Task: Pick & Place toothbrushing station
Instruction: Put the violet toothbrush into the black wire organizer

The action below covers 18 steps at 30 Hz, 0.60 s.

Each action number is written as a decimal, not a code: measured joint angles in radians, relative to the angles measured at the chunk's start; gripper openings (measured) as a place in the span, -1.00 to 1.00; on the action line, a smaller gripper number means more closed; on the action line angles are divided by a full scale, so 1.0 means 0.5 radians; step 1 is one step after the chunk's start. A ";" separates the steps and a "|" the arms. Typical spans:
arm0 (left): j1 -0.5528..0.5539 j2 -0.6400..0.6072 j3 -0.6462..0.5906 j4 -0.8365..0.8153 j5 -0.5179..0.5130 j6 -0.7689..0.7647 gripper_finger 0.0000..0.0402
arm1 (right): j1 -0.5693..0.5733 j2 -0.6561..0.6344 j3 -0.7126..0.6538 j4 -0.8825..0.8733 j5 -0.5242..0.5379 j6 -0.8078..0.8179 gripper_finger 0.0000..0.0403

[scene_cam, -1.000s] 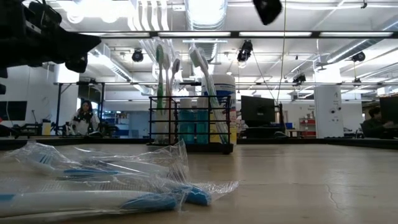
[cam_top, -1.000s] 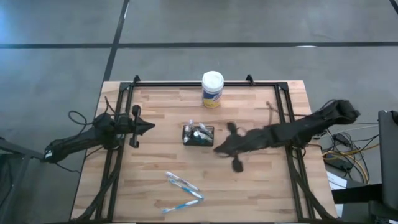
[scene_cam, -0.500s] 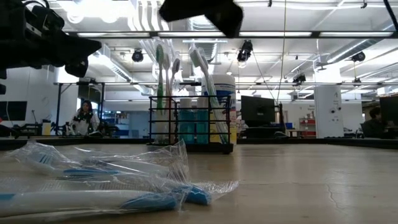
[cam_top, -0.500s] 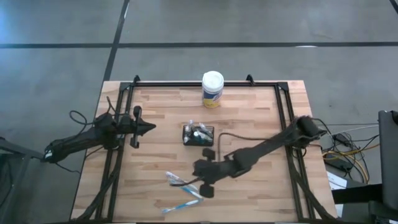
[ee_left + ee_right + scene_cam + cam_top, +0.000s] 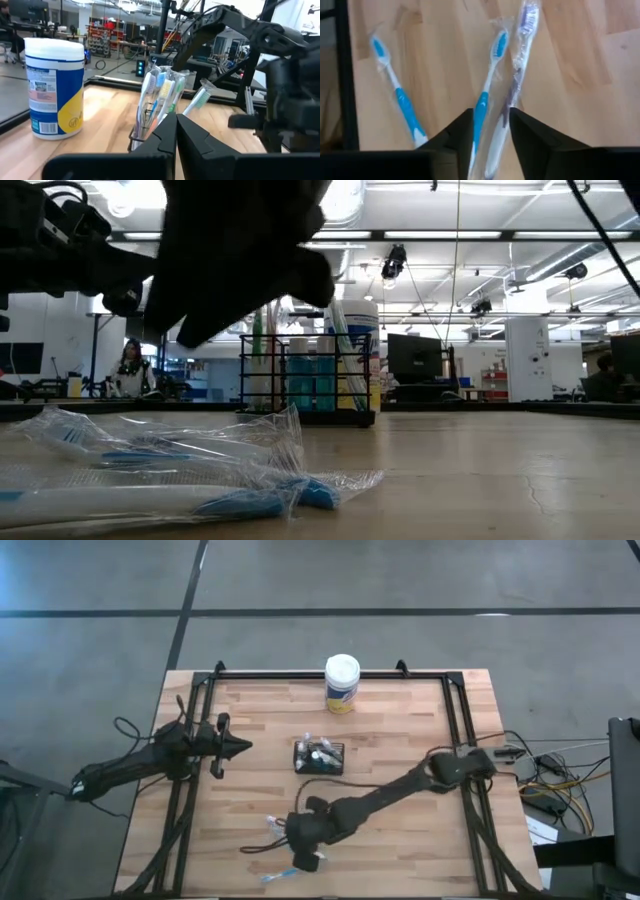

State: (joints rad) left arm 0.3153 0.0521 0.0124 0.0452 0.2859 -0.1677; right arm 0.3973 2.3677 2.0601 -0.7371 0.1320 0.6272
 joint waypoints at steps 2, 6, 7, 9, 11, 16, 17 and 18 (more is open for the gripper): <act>0.000 0.000 0.001 -0.007 0.000 -0.026 -0.93 | -0.010 0.098 0.146 -0.078 0.000 0.002 -0.31; 0.000 0.001 0.002 -0.014 0.001 -0.048 -0.93 | -0.043 0.267 0.381 -0.229 0.007 0.073 -0.18; 0.000 0.001 0.002 -0.016 0.001 -0.049 -0.93 | -0.051 0.304 0.428 -0.263 0.010 0.096 -0.16; 0.000 0.002 0.002 -0.016 0.002 -0.049 -0.93 | -0.067 0.370 0.503 -0.364 0.012 0.120 -0.13; 0.000 0.002 0.002 -0.016 0.002 -0.048 -0.93 | -0.080 0.420 0.543 -0.439 0.028 0.145 -0.12; 0.000 0.003 0.001 -0.009 0.004 -0.040 -0.93 | -0.090 0.440 0.539 -0.487 0.032 0.147 -0.13; 0.000 0.003 0.001 -0.009 0.003 -0.035 -0.93 | -0.090 0.439 0.533 -0.491 0.034 0.147 -0.13; 0.000 0.003 0.001 -0.009 0.004 -0.027 -0.93 | -0.090 0.439 0.531 -0.499 0.034 0.147 -0.13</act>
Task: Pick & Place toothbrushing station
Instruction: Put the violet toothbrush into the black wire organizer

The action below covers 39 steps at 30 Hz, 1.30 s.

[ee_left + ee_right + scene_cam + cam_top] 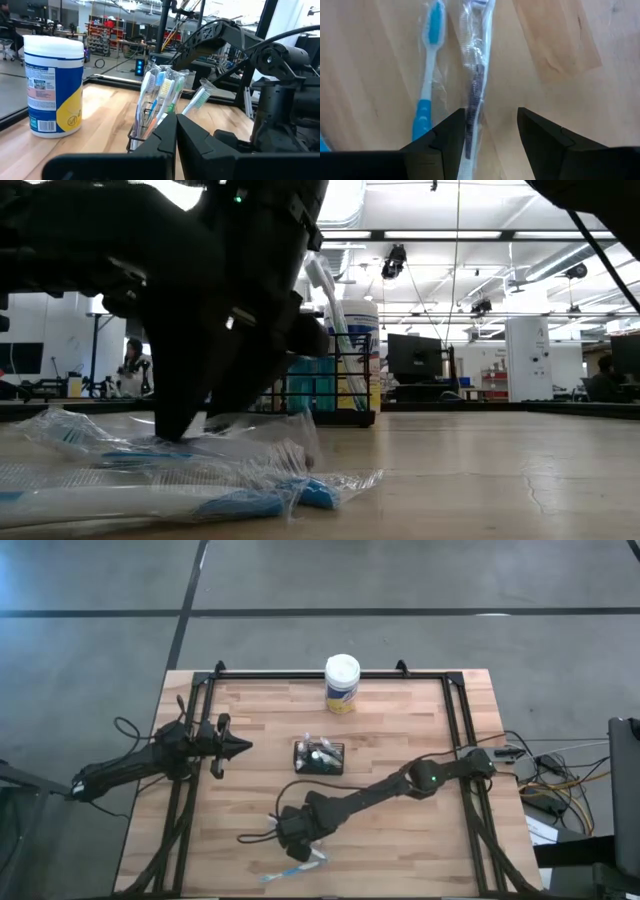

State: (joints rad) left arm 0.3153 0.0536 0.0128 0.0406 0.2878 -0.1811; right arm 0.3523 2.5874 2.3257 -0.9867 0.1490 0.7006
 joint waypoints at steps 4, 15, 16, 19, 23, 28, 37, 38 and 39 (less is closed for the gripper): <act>0.000 0.000 0.000 0.000 -0.002 0.007 -0.93 | 0.001 -0.004 -0.004 -0.015 -0.015 -0.009 -0.13; 0.000 0.001 -0.001 0.005 -0.002 -0.004 -0.93 | 0.024 -0.008 -0.004 -0.199 -0.145 -0.102 -0.15; 0.000 0.001 -0.002 0.005 -0.002 -0.004 -0.93 | 0.023 -0.009 -0.005 -0.201 -0.169 -0.128 -0.15; 0.000 0.001 -0.002 0.006 -0.002 -0.002 -0.93 | 0.021 -0.011 -0.025 -0.197 -0.191 -0.178 -0.19; 0.000 0.001 -0.002 0.006 -0.002 -0.001 -0.93 | 0.019 -0.016 -0.064 -0.197 -0.195 -0.207 -0.36; 0.000 0.001 -0.002 0.007 -0.002 0.000 -0.93 | 0.017 -0.023 -0.075 -0.216 -0.196 -0.251 -0.73; 0.001 0.001 -0.003 0.007 -0.002 -0.002 -0.93 | 0.027 -0.127 -0.088 -0.288 -0.075 -0.335 -0.90; 0.000 0.001 -0.003 0.007 -0.002 -0.002 -0.93 | 0.033 -0.158 -0.088 -0.289 -0.033 -0.358 -0.90; 0.000 0.001 -0.003 0.007 -0.002 -0.002 -0.93 | 0.039 -0.192 -0.088 -0.286 0.009 -0.376 -0.90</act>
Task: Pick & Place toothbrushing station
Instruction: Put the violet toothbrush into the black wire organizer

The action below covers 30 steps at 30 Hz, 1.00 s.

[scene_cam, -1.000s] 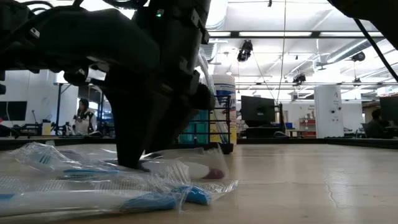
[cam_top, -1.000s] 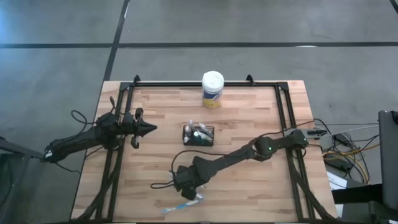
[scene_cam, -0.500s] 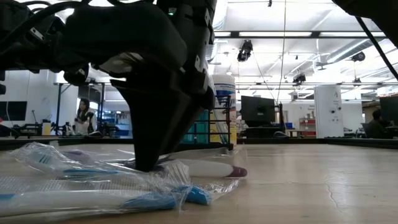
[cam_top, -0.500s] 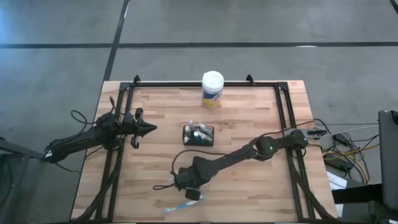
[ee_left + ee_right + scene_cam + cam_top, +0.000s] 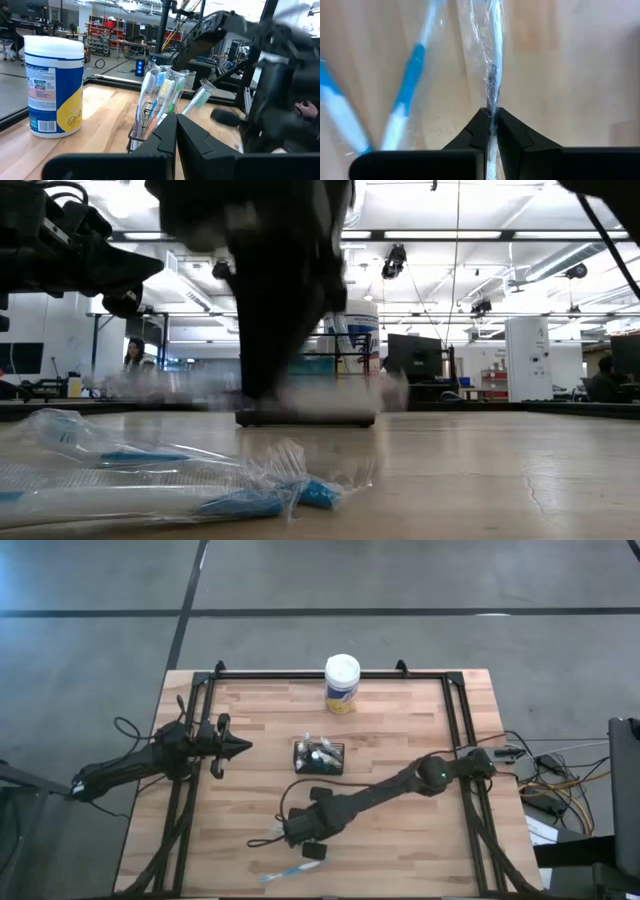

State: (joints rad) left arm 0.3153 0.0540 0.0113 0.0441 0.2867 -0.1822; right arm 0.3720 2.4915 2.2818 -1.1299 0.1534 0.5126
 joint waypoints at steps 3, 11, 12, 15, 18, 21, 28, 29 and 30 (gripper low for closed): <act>0.000 0.000 0.000 0.001 0.000 0.002 -0.93 | 0.019 -0.103 0.002 0.005 0.069 -0.037 -0.91; 0.001 0.000 -0.001 0.001 0.000 0.004 -0.93 | 0.112 -0.429 -0.025 0.058 0.372 -0.261 -0.91; 0.001 0.000 -0.001 0.002 -0.001 0.004 -0.93 | 0.112 -0.476 -0.048 0.087 0.373 -0.288 -0.91; 0.000 0.000 -0.001 0.001 0.000 0.002 -0.93 | 0.108 -0.650 -0.176 0.182 0.383 -0.360 -0.91; 0.000 0.000 -0.001 0.001 0.000 0.000 -0.93 | 0.116 -0.887 -0.383 0.362 0.476 -0.425 -0.91; 0.000 0.002 -0.001 0.001 0.000 -0.007 -0.93 | 0.156 -1.190 -0.702 0.661 0.492 -0.546 -0.91; 0.000 0.002 -0.001 0.001 0.000 0.010 -0.93 | 0.210 -1.896 -1.751 1.508 0.566 -0.645 -0.91; 0.000 0.002 -0.001 0.001 0.000 0.011 -0.93 | 0.210 -1.992 -1.887 1.623 0.594 -0.646 -0.91; 0.000 0.002 -0.001 0.002 0.000 0.011 -0.93 | 0.211 -2.082 -2.015 1.723 0.602 -0.650 -0.91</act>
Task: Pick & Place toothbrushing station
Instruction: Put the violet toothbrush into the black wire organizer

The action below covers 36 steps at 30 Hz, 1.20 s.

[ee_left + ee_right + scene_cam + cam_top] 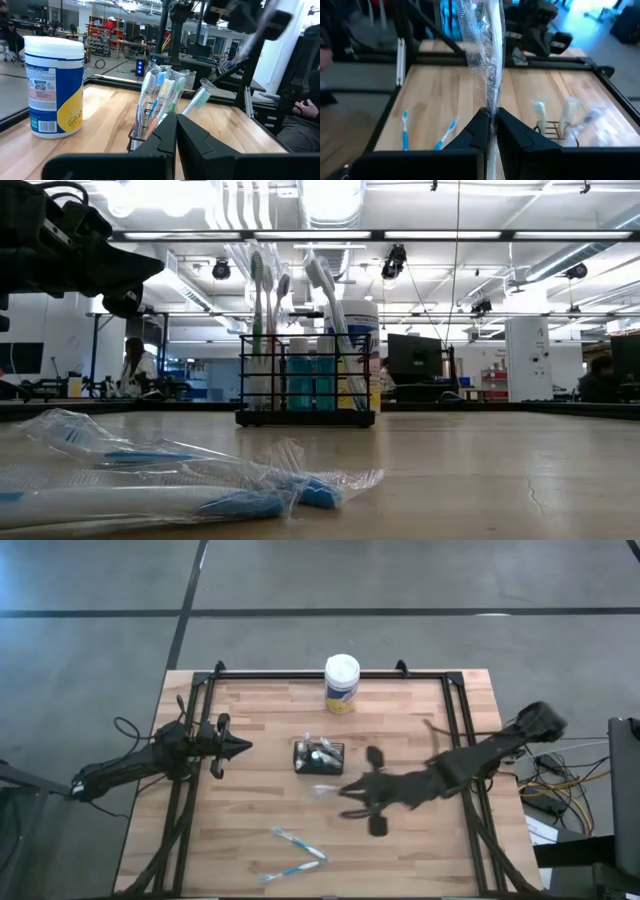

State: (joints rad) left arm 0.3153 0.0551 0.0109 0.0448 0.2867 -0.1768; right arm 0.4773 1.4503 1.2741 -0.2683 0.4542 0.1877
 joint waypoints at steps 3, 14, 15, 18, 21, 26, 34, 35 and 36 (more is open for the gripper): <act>0.000 0.000 -0.001 0.003 0.000 0.024 -0.93 | 0.005 -0.254 -0.360 0.284 0.047 -0.020 -0.91; -0.001 0.000 -0.003 0.038 -0.076 0.198 -0.93 | 0.005 -0.971 -1.264 0.942 0.098 -0.292 -0.91; 0.000 0.000 -0.002 0.043 -0.112 0.243 -0.93 | 0.005 -1.027 -1.327 0.982 0.098 -0.323 -0.91; 0.000 0.000 0.007 0.070 -0.261 0.358 -0.93 | 0.004 -1.173 -1.509 1.164 0.098 -0.458 -0.91; 0.000 0.000 0.018 0.114 -0.326 0.383 -0.93 | 0.005 -1.323 -1.688 1.384 0.093 -0.587 -0.91; 0.000 0.000 0.019 0.118 -0.325 0.385 -0.93 | 0.003 -1.571 -1.964 1.575 0.093 -0.660 -0.91; 0.000 -0.001 0.018 0.119 -0.324 0.372 -0.93 | 0.005 -1.991 -2.332 1.702 0.088 -0.755 -0.91; -0.001 -0.001 0.018 0.119 -0.324 0.372 -0.93 | 0.005 -2.056 -2.370 1.704 0.087 -0.768 -0.91; -0.001 -0.001 0.018 0.119 -0.324 0.371 -0.93 | 0.005 -2.123 -2.407 1.708 0.086 -0.777 -0.91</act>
State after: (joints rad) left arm 0.3149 0.0547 0.0200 0.1043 0.1246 0.0085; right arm 0.4797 0.3890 0.0706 0.5860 0.4973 -0.2006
